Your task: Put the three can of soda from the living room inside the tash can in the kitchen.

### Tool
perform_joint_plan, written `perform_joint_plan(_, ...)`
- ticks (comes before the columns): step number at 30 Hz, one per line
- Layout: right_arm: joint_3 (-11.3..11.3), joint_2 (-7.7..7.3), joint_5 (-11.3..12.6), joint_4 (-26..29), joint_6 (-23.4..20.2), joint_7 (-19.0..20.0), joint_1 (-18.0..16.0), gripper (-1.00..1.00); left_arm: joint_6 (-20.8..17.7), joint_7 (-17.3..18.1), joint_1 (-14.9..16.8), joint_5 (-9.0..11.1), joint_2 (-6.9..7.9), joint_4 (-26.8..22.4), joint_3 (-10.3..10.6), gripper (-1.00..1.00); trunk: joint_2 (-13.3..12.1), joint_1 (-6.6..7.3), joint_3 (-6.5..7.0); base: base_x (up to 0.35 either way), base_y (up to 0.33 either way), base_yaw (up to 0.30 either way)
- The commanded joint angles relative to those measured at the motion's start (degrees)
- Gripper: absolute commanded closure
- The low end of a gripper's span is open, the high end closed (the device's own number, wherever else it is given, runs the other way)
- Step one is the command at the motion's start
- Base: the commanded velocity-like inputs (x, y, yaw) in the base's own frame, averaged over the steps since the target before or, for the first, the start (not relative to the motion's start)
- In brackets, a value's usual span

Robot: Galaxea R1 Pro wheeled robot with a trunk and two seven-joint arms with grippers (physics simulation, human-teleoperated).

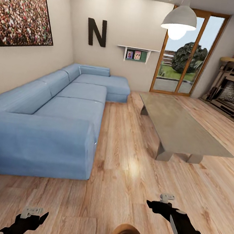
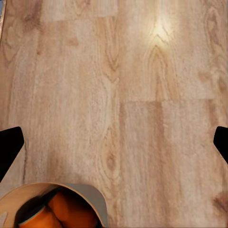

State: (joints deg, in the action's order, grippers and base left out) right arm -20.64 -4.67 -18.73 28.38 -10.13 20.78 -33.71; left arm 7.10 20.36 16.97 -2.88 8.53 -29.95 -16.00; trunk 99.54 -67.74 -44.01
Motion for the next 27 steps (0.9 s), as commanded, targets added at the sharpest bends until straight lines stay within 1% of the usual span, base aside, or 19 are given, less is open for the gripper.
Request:
perform_joint_plan(1,0.0,-0.12,0.0,-0.02,0.89,-0.01,0.46,-1.0,0.02,-0.01,0.0,-0.01,0.0,0.02,0.0,-1.0,-0.42,0.23,0.19,0.0,0.0,0.0)
perform_joint_plan(2,-0.01,-0.22,0.0,-0.03,1.7,0.01,0.97,-1.0,0.04,-0.02,0.0,-0.01,0.0,0.02,0.0,-1.0,-0.82,0.45,0.37,0.0,0.0,0.0)
perform_joint_plan(4,-0.01,-0.54,0.02,0.01,4.31,0.06,3.44,-1.0,0.12,-0.09,-0.01,-0.06,0.0,0.09,0.04,-1.0,-1.62,0.89,0.72,0.0,0.0,0.0)
perform_joint_plan(9,-0.05,-0.73,0.01,-0.08,5.38,0.04,5.0,-1.0,0.38,-0.21,-0.01,-0.12,0.0,0.25,0.04,-1.0,-3.62,1.98,1.62,0.0,0.0,0.0)
perform_joint_plan(10,-0.12,-0.92,0.04,-0.05,5.75,0.0,6.34,-1.0,1.17,-0.27,-0.01,-0.08,0.0,1.03,0.02,-1.0,-4.03,2.2,1.8,0.0,0.0,0.0)
perform_joint_plan(13,-0.15,-1.23,0.11,-0.11,6.91,-0.02,7.65,-1.0,2.55,-0.32,-0.01,0.01,0.0,2.83,-0.04,-1.0,-5.23,2.86,2.34,0.0,0.0,0.0)
perform_joint_plan(16,-0.17,-1.46,0.15,-0.25,7.53,-0.03,8.17,-1.0,3.72,-0.36,-0.01,0.04,0.0,4.27,-0.06,-1.0,-6.43,3.52,2.88,0.0,0.0,0.0)
perform_joint_plan(17,-0.18,-1.82,0.22,-0.34,7.95,-0.03,8.78,-1.0,5.51,-0.42,-0.01,0.06,0.0,6.04,-0.07,-1.0,-6.83,3.74,3.06,0.0,0.0,0.0)
perform_joint_plan(19,-0.18,-2.05,0.27,-0.37,8.13,-0.03,9.18,-1.0,6.72,-0.45,-0.01,0.06,0.0,7.46,-0.08,-1.0,-7.64,4.18,3.42,0.0,0.0,0.0)
perform_joint_plan(26,-0.19,-2.38,0.27,-0.55,8.43,-0.03,10.01,-1.0,10.32,-0.53,-0.01,0.07,0.0,11.91,-0.1,-1.0,-10.44,5.72,4.67,0.0,0.0,0.0)
perform_joint_plan(27,-0.19,-2.43,0.29,-0.61,9.34,-0.03,11.08,-1.0,11.77,-0.56,-0.01,0.07,0.0,13.35,-0.14,-1.0,-10.84,5.94,4.85,0.0,0.0,0.0)
